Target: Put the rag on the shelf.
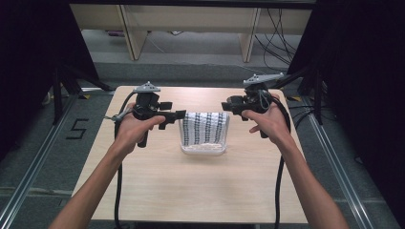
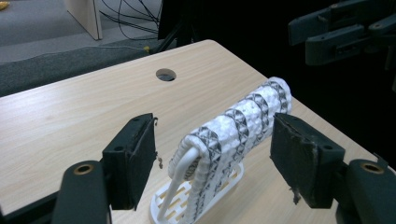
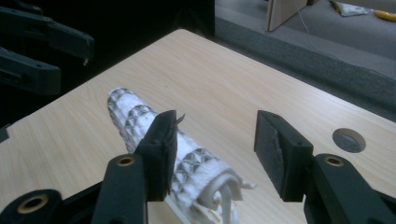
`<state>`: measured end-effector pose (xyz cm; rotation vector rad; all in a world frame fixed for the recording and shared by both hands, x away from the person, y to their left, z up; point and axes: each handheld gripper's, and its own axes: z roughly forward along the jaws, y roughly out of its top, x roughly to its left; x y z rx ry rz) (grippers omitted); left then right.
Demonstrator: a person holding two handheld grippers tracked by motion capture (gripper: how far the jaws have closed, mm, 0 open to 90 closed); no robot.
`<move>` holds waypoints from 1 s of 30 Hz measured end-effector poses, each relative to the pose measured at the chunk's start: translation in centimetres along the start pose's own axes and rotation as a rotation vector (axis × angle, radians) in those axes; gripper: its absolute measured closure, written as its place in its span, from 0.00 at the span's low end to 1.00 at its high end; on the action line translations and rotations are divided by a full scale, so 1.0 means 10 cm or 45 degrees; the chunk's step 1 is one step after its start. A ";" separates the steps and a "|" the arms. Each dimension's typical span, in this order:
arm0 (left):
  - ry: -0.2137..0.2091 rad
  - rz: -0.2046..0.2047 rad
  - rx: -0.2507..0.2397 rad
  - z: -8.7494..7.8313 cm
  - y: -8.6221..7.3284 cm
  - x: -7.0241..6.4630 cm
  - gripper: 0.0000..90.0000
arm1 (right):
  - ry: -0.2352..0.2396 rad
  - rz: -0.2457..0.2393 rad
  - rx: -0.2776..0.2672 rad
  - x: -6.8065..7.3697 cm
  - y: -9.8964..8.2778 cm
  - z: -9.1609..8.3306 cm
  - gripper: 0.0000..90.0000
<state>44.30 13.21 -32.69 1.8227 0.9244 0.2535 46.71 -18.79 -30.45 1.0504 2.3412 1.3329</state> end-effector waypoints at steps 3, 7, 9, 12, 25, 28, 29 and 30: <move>0.001 0.008 0.003 -0.02 -0.03 -0.04 0.31 | -0.008 0.007 -0.002 0.06 -0.02 -0.01 0.48; -0.002 0.007 -0.005 -0.04 -0.06 -0.06 0.28 | -0.018 0.007 -0.007 0.10 -0.05 -0.01 0.41; 0.000 0.007 -0.001 -0.06 -0.08 -0.07 0.27 | -0.022 0.020 -0.019 0.12 -0.07 0.00 0.40; -0.002 0.010 -0.004 -0.10 -0.12 -0.08 0.26 | -0.033 -0.009 -0.016 0.12 -0.08 -0.03 0.37; -0.031 -0.006 0.002 -0.07 -0.31 -0.09 0.26 | -0.020 0.011 -0.037 0.20 -0.20 -0.12 0.33; -0.030 -0.002 0.009 -0.09 -0.35 -0.09 0.26 | -0.017 0.017 -0.034 0.20 -0.23 -0.14 0.32; -0.037 -0.001 0.010 -0.10 -0.37 -0.10 0.26 | -0.031 -0.001 -0.039 0.20 -0.25 -0.15 0.32; -0.037 -0.001 0.010 -0.10 -0.37 -0.10 0.26 | -0.031 -0.001 -0.039 0.20 -0.25 -0.15 0.32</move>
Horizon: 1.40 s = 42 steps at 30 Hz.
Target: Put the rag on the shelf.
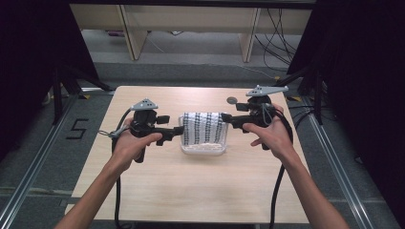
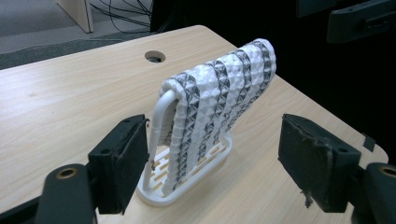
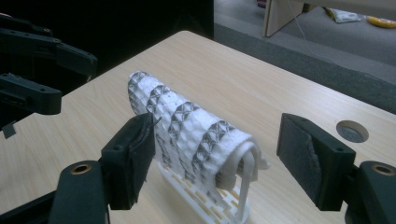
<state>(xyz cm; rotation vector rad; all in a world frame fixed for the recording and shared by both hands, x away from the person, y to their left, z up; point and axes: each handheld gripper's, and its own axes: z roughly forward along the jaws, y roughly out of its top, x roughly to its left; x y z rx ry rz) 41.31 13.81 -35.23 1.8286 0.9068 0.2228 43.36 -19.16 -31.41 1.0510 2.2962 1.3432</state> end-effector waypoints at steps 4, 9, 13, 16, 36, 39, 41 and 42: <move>-0.005 0.003 0.000 -0.03 -0.04 -0.03 0.26 | -0.007 -0.006 -0.007 -0.01 -0.04 -0.02 0.32; -0.006 0.009 -0.003 -0.05 -0.10 -0.06 0.26 | 0.002 0.028 -0.003 0.02 -0.09 -0.04 0.31; -0.028 0.018 -0.002 -0.06 -0.17 -0.09 0.26 | 0.008 0.011 -0.001 0.04 -0.14 -0.07 0.31; -0.023 0.035 0.001 -0.07 -0.20 -0.13 0.26 | 0.005 -0.026 -0.012 0.04 -0.17 -0.08 0.31; -0.039 0.144 0.049 -0.11 -0.46 -0.37 0.26 | 0.027 -0.026 -0.012 0.15 -0.39 -0.16 0.31; -0.035 0.142 0.059 -0.13 -0.49 -0.39 0.26 | 0.032 -0.040 -0.005 0.16 -0.42 -0.16 0.31; -0.039 0.143 0.055 -0.14 -0.53 -0.40 0.26 | 0.038 -0.037 -0.005 0.17 -0.45 -0.16 0.31; -0.039 0.143 0.055 -0.14 -0.53 -0.40 0.26 | 0.051 -0.064 -0.007 0.17 -0.45 -0.15 0.31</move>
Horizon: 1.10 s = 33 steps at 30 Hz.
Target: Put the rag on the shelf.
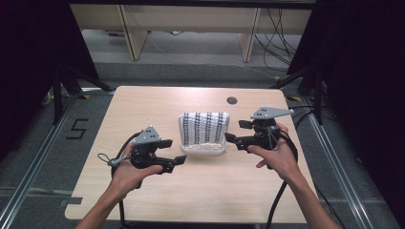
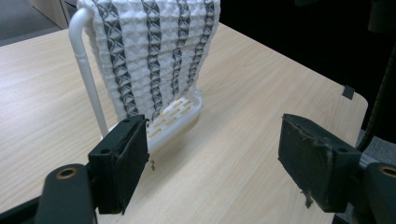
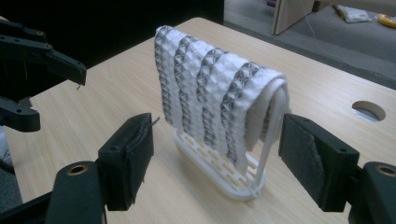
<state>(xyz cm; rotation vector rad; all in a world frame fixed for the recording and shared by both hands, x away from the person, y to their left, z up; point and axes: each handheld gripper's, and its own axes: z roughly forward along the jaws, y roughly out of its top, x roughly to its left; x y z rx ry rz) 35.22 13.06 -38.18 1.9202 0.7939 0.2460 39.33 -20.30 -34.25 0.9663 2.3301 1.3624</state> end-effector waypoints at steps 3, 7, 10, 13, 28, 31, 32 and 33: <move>-0.009 -0.001 -0.001 -0.03 -0.05 -0.02 0.26 | -0.013 0.033 0.011 0.04 -0.02 -0.02 0.31; -0.008 -0.001 0.004 -0.06 -0.11 -0.04 0.26 | -0.018 -0.015 0.006 0.05 -0.05 -0.04 0.31; -0.005 0.000 0.020 -0.06 -0.17 -0.04 0.26 | -0.013 0.002 -0.001 0.07 -0.09 -0.03 0.31; -0.007 -0.007 0.015 -0.05 -0.21 -0.04 0.26 | -0.006 -0.009 0.024 0.08 -0.11 -0.04 0.31; 0.007 -0.006 0.027 -0.09 -0.39 -0.04 0.26 | 0.011 0.031 0.037 0.13 -0.29 -0.04 0.30; 0.009 -0.012 0.028 -0.11 -0.42 -0.05 0.25 | 0.021 0.033 0.020 0.14 -0.34 -0.04 0.30; 0.016 -0.012 0.026 -0.11 -0.44 -0.06 0.25 | 0.025 0.033 0.031 0.15 -0.35 -0.06 0.30; 0.016 -0.017 0.031 -0.12 -0.46 -0.06 0.25 | 0.024 0.015 0.023 0.14 -0.38 -0.06 0.30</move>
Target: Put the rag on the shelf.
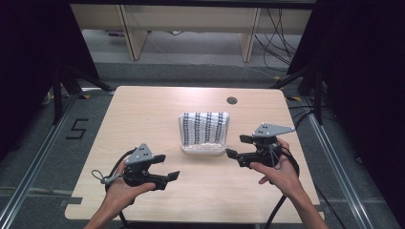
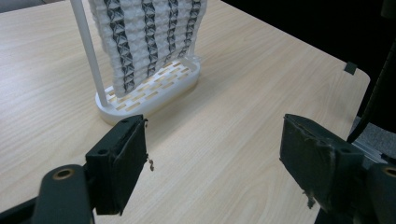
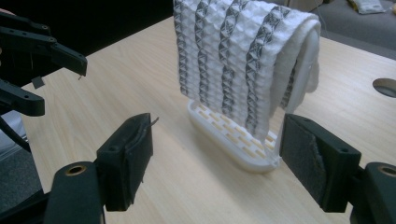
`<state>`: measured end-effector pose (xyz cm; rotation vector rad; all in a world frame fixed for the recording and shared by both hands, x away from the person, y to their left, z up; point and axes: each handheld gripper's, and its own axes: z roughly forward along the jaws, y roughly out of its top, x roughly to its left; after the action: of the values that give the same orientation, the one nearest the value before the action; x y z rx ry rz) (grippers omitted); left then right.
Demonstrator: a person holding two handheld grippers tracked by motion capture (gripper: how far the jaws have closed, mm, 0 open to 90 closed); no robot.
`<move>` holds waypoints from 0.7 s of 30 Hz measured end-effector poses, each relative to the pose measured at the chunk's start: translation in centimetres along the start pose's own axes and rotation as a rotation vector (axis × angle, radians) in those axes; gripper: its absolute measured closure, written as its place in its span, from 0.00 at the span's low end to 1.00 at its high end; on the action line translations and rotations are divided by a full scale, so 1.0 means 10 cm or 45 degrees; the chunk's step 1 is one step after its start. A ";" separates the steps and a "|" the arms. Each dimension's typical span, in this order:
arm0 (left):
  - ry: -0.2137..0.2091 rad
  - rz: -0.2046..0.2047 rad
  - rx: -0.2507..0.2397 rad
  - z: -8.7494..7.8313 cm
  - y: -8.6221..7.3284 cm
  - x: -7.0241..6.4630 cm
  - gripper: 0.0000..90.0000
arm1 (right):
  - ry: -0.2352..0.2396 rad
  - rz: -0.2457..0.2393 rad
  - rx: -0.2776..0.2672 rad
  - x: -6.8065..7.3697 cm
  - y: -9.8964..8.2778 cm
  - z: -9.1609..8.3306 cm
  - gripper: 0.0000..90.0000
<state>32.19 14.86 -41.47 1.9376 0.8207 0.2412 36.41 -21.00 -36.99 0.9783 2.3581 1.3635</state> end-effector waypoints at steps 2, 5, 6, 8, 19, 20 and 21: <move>0.000 0.005 0.005 -0.01 -0.01 0.00 0.25 | 0.002 0.023 -0.006 0.02 -0.02 0.00 0.30; -0.001 -0.003 0.002 -0.02 -0.05 0.00 0.25 | 0.000 0.018 0.006 0.03 -0.04 -0.01 0.30; -0.007 -0.012 -0.013 -0.03 -0.09 0.00 0.25 | -0.001 0.011 0.004 0.03 -0.07 -0.01 0.30; -0.009 -0.006 0.005 -0.04 -0.10 0.00 0.25 | 0.012 0.027 0.010 0.04 -0.08 -0.01 0.30; -0.001 -0.010 0.022 -0.03 -0.26 -0.01 0.24 | -0.004 0.002 0.012 0.07 -0.24 -0.01 0.30; 0.010 -0.013 0.020 -0.03 -0.28 -0.01 0.24 | 0.007 0.002 0.016 0.08 -0.26 -0.01 0.29; 0.008 -0.015 0.032 -0.04 -0.29 -0.01 0.24 | 0.019 0.029 0.020 0.09 -0.28 0.00 0.29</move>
<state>30.62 15.91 -43.77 1.9558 0.8427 0.2315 34.50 -21.38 -39.24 1.0052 2.3791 1.3674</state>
